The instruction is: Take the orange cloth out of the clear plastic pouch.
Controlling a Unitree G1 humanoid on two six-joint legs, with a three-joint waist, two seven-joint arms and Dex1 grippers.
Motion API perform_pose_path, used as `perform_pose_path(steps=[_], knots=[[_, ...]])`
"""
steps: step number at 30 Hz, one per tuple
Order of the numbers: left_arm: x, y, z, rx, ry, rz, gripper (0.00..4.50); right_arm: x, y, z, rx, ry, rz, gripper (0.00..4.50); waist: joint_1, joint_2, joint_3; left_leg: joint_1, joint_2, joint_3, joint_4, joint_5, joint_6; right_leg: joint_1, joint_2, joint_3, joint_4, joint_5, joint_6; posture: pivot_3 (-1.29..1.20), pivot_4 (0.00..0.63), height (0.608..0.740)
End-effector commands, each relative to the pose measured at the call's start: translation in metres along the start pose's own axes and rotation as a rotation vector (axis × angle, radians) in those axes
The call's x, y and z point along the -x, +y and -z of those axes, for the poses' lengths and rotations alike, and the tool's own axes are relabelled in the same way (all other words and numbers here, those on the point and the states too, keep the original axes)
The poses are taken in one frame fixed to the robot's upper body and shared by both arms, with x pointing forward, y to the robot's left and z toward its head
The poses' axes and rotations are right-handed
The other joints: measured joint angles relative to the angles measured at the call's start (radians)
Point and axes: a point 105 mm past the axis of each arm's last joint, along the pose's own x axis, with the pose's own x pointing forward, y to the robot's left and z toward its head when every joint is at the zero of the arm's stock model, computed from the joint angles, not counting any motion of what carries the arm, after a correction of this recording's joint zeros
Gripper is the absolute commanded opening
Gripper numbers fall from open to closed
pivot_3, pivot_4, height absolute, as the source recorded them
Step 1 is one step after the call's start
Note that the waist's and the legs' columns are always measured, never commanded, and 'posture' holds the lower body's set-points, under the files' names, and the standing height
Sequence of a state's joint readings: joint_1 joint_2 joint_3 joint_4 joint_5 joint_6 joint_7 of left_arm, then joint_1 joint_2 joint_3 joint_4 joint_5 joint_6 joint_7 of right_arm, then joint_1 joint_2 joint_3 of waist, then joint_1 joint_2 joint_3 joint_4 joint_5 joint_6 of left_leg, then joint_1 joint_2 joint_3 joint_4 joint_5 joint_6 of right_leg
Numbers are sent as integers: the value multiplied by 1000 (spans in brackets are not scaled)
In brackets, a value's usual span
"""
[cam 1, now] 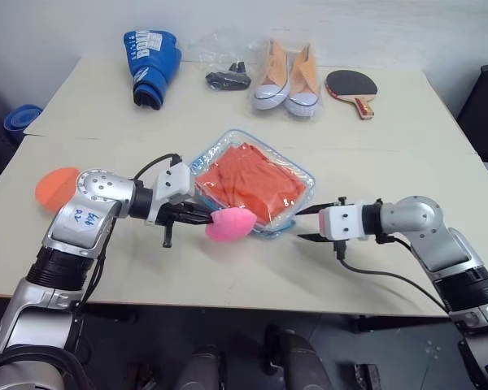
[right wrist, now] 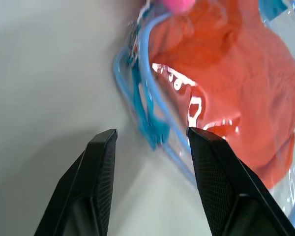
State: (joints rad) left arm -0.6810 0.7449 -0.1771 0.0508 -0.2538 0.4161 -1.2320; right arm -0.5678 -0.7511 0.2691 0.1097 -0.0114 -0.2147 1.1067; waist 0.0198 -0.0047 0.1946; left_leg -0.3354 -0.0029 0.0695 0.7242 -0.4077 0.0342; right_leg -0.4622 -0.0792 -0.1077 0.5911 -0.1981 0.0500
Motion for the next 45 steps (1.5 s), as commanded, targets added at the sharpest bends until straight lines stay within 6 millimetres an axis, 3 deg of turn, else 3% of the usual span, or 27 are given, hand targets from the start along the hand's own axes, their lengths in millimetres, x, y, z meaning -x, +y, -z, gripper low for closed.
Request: perform_pose_path(steps=[1,9,15,16,29,36,45], knots=[[0,-1,-9,-45,-8,-1,0,-6,-12,-12,28,-32,39,2335,1,0,0,0,0,0,0,0,0,0,0,0,0,0,0,0,150,740],[-1,-1,-11,-52,-10,1,0,-17,-18,-15,16,-48,38,2335,0,0,0,0,0,0,0,0,0,0,0,0,0,0,0,0,150,740],[-2,-2,-13,-52,-15,-1,0,-20,-14,-12,12,-43,10,394,-3,0,0,0,0,0,0,0,0,0,0,0,0,0,0,0,150,740],[-2,-2,-12,-51,-15,-2,0,-20,-13,-12,14,-40,6,249,-4,0,0,0,0,0,0,0,0,0,0,0,0,0,0,0,150,740],[-5,-2,-13,-49,-23,-1,0,-23,-10,-9,19,-28,-34,117,-6,0,0,0,0,0,0,0,0,0,0,0,0,0,0,0,150,740],[-2,-2,-9,-33,-17,-12,0,-10,-11,-5,87,13,-41,117,-5,0,0,0,0,-1,0,0,0,0,0,0,0,0,0,0,150,740],[51,26,11,116,-8,-226,0,54,0,1,261,59,-43,117,-5,2,1,0,0,-1,-1,0,0,0,0,0,-1,0,0,0,150,740]])
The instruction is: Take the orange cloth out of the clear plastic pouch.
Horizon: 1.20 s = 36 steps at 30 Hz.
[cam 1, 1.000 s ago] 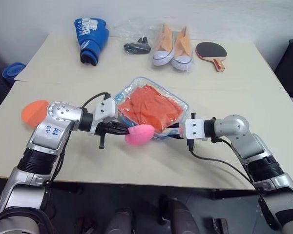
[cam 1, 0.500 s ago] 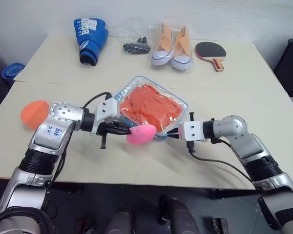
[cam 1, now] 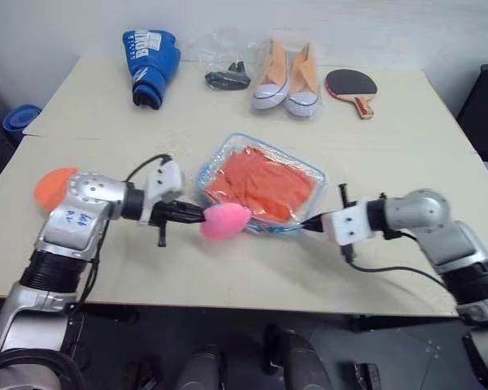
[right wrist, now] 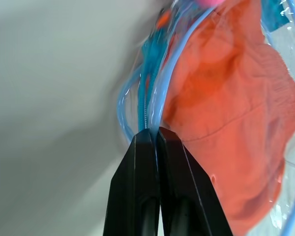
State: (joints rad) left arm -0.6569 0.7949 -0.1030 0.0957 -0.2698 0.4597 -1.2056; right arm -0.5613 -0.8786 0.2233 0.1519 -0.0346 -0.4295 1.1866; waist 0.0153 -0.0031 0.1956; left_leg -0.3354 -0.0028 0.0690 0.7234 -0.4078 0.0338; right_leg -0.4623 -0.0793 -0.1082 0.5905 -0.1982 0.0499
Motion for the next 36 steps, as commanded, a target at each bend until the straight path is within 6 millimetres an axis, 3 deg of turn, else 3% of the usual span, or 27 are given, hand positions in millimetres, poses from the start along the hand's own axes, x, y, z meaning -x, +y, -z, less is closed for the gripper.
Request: perform_pose_path(steps=[1,12,16,25,26,29,33,36], knots=[[28,20,-4,35,-30,-135,0,24,1,-7,86,-18,28,117,-1,0,0,0,0,0,0,0,0,0,0,0,0,0,0,0,150,740],[92,62,16,164,-8,-369,0,66,41,-9,178,-17,-59,117,-1,0,0,0,0,1,0,0,0,0,0,0,0,0,0,0,150,740],[88,56,17,141,7,-316,0,70,44,-8,181,-10,-69,117,1,0,0,1,0,2,0,0,0,0,0,0,0,0,0,0,150,740],[54,25,30,186,0,-185,0,59,22,-9,74,-20,87,117,-1,0,0,1,2,2,0,0,-1,0,0,1,1,0,-1,0,150,740],[52,23,30,203,-6,-189,0,58,22,-9,48,-17,100,274,-1,0,0,1,2,2,0,0,-1,0,0,1,1,0,-1,0,150,740],[50,17,32,270,-32,-196,727,58,26,-9,-12,-12,121,1033,7,0,0,1,1,2,0,0,-1,0,0,1,1,0,-1,0,150,740],[54,4,43,307,-21,-188,1937,63,34,-14,-78,0,162,2380,8,0,0,1,1,1,0,-1,-1,0,0,1,1,0,-1,0,150,740],[71,-3,57,351,22,-202,2842,71,39,-19,-212,-2,222,3410,8,1,0,1,2,1,0,-1,-1,0,0,1,1,0,-1,0,150,740]])
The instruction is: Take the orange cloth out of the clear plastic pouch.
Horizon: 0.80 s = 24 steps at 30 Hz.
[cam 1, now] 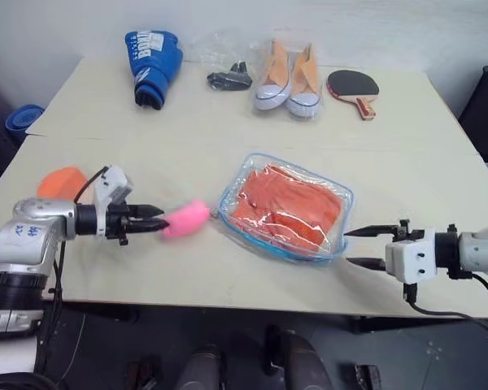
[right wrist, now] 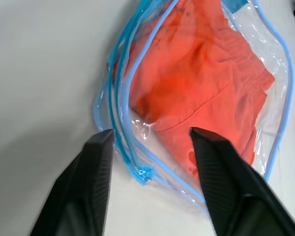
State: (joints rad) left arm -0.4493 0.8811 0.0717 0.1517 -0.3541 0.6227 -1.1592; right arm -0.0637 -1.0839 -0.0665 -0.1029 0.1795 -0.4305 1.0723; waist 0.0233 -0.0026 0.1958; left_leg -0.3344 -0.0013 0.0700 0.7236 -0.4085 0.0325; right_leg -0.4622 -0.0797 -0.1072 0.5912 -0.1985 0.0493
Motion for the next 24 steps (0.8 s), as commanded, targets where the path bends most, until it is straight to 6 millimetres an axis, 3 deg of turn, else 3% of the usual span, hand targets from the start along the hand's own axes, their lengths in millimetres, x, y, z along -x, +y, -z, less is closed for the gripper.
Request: perform_pose_path(steps=[1,2,5,8,12,14,18,24], knots=[[31,3,-1,1,7,-39,3140,15,-12,-17,-115,-29,126,3747,0,0,0,0,0,0,0,0,0,0,0,0,0,0,0,0,150,740],[43,5,1,22,24,-44,3439,17,-12,-24,-190,-52,143,3772,0,0,0,0,0,0,0,0,-1,0,0,0,0,0,0,0,150,740],[63,7,4,25,62,-40,3439,19,-10,-39,-321,-93,159,3772,-2,0,0,1,1,-1,0,-1,-2,0,1,0,0,-1,-2,0,150,740],[70,9,-22,-156,75,-34,3439,16,-17,-62,-492,-194,208,3772,1,0,0,2,1,-1,-1,-1,-2,0,0,0,0,-1,-2,0,150,740],[33,0,-94,-451,-28,32,3439,5,-22,-79,-577,-265,245,3772,33,-2,-1,-1,0,-4,1,-1,-2,1,-1,-2,0,-1,-2,0,150,740],[7,-9,-111,-676,15,66,3439,-1,-24,-82,-591,-276,256,3772,34,-3,-2,-1,-3,-3,1,-1,0,1,1,-2,0,0,0,0,150,740],[-41,-20,-115,-1076,115,117,3439,-10,-23,-84,-590,-269,261,3772,26,-3,-2,-1,-4,3,-1,-2,3,1,3,0,-1,1,1,0,150,740],[-70,-15,-110,-1309,123,118,3439,-11,-23,-84,-590,-259,289,3772,3,-3,-2,0,-2,10,-1,-2,3,-1,7,0,-1,1,2,0,150,740]])
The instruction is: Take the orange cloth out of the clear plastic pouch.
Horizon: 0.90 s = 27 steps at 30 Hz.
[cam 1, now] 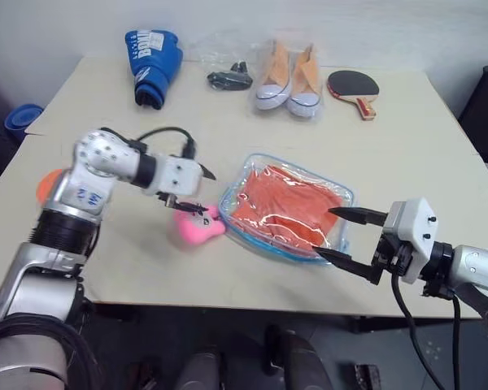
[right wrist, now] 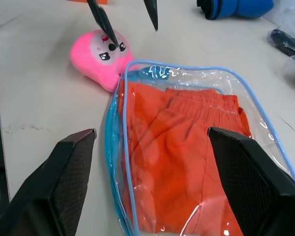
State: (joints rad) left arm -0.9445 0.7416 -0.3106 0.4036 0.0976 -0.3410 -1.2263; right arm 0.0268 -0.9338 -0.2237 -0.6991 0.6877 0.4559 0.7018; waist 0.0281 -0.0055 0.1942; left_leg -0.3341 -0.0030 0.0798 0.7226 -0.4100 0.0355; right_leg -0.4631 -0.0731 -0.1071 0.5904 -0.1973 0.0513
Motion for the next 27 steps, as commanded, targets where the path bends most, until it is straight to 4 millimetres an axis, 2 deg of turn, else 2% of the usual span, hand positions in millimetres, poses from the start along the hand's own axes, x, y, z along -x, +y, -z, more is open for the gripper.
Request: perform_pose_path(steps=[1,4,8,12,21,27], knots=[[0,14,-1,-107,4,-67,3439,0,3,-9,35,-27,14,3772,-2,0,0,0,1,0,0,0,0,0,0,1,0,0,0,0,150,740],[-13,16,-10,-123,-57,-85,3439,1,6,-7,36,-20,23,3772,0,0,0,1,0,-3,0,0,1,0,0,1,0,0,0,0,150,740],[-24,8,-16,-137,-116,-50,3439,1,8,-5,40,-11,31,3772,1,0,0,-1,-1,-4,1,-1,2,0,-2,1,0,0,1,0,150,740],[-29,-2,-15,-177,-115,3,3439,1,10,-4,39,-8,30,3772,0,0,0,0,-1,-4,1,-1,3,0,-2,1,0,1,1,0,150,740],[-19,1,-12,-186,-118,15,3439,3,10,-1,44,3,29,3772,0,0,0,0,-1,-4,1,-1,3,0,-1,1,0,1,1,0,150,740],[-26,-7,-12,-221,-117,40,3439,1,10,-2,50,1,27,3772,0,0,0,0,-1,-4,1,-1,3,0,-1,1,0,1,1,0,150,740]])
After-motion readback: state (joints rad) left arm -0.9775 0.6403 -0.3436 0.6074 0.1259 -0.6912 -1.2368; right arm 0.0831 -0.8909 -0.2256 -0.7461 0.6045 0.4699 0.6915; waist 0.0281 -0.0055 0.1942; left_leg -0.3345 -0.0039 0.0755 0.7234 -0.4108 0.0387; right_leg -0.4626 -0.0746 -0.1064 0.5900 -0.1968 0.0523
